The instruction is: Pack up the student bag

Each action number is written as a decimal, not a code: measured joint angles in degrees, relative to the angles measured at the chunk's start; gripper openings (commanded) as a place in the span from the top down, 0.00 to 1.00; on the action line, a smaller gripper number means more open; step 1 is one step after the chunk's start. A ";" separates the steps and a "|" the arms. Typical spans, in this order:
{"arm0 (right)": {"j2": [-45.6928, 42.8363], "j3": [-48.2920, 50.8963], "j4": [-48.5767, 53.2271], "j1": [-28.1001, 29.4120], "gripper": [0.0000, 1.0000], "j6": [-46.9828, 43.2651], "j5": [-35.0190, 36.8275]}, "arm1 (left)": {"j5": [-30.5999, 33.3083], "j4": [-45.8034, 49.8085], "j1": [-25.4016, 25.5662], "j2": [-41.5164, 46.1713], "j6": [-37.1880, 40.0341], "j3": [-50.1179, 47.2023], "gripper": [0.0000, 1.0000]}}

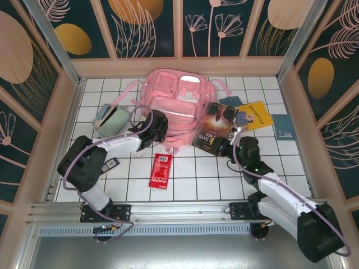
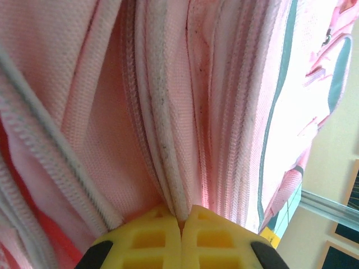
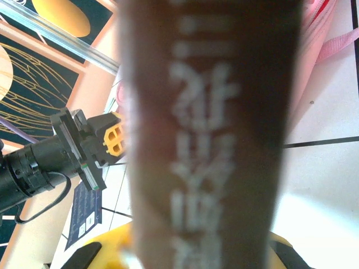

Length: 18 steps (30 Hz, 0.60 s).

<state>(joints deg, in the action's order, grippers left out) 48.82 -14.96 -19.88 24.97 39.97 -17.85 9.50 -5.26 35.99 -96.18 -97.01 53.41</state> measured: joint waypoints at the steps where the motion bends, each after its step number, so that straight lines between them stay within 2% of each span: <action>1: -0.35 0.15 -0.02 0.00 1.00 0.00 -0.02 | 0.02 0.50 0.00 0.00 0.15 0.68 1.00; 8: -1.16 1.95 -0.96 0.35 1.00 0.04 -2.19 | 1.03 2.80 0.00 0.59 1.40 6.45 1.00; 14: -0.85 4.57 -3.65 1.14 1.00 1.33 -6.80 | 1.88 2.78 0.00 1.95 2.32 9.64 1.00; 18: 2.34 5.16 -6.95 3.87 1.00 2.58 -9.27 | 1.95 2.51 0.00 2.19 2.45 9.64 1.00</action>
<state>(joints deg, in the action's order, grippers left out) 51.16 -9.80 -26.83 28.84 42.54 -27.11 11.44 -2.74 35.99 -94.00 -94.56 63.05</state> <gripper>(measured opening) 0.133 0.066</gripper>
